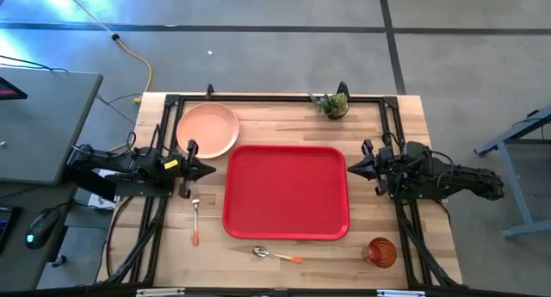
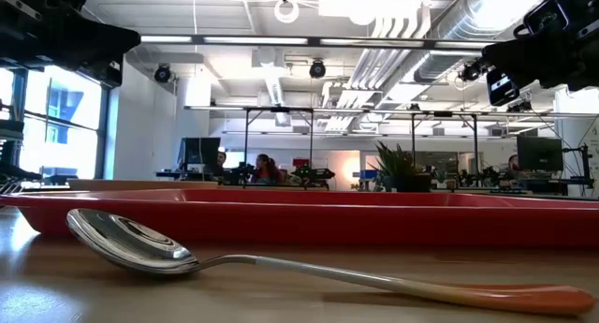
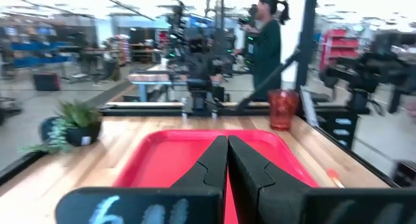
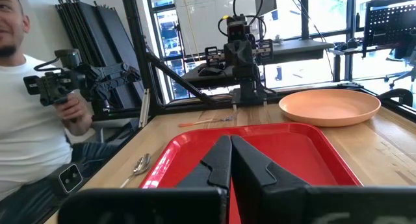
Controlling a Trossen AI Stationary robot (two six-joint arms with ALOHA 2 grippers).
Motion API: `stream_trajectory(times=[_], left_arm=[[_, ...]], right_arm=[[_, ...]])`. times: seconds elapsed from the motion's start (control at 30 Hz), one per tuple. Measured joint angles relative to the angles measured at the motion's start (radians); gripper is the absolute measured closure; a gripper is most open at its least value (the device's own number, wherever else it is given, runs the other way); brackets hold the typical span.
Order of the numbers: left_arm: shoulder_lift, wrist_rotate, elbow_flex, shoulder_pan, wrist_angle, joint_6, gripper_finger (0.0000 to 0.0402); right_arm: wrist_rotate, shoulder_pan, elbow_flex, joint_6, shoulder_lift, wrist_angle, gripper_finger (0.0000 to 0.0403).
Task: Pick and place plate/cup/fork/spoon on tray
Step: Put the red glass on the top right of the red serving tray
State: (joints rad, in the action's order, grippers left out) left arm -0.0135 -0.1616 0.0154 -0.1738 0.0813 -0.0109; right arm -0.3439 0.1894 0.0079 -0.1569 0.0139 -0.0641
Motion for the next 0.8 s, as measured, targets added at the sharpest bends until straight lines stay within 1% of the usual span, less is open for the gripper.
stream_trajectory(times=[0.1, 0.23, 0.5, 0.63, 0.7, 0.8], left_arm=[[0.000, -0.051, 0.000, 0.000, 0.026, 0.002, 0.0398], [0.000, -0.055, 0.000, 0.000, 0.047, -0.001, 0.0398], [0.000, -0.073, 0.000, 0.004, 0.122, -0.152, 0.0398], [0.000, -0.072, 0.000, 0.004, 0.126, -0.193, 0.0398], [0.000, -0.072, 0.000, 0.004, 0.127, -0.186, 0.0398], [0.000, -0.075, 0.000, 0.004, 0.137, -0.140, 0.0398]], right_arm=[[0.000, 0.000, 0.000, 0.000, 0.000, 0.000, 0.0403], [0.000, 0.000, 0.000, 0.011, 0.000, 0.000, 0.0403], [0.000, 0.000, 0.000, 0.026, 0.000, 0.000, 0.0403], [0.000, 0.000, 0.000, 0.050, 0.000, 0.000, 0.0403], [0.000, 0.000, 0.000, 0.026, 0.000, -0.005, 0.0403], [0.000, 0.000, 0.000, -0.070, 0.000, -0.021, 0.0403]])
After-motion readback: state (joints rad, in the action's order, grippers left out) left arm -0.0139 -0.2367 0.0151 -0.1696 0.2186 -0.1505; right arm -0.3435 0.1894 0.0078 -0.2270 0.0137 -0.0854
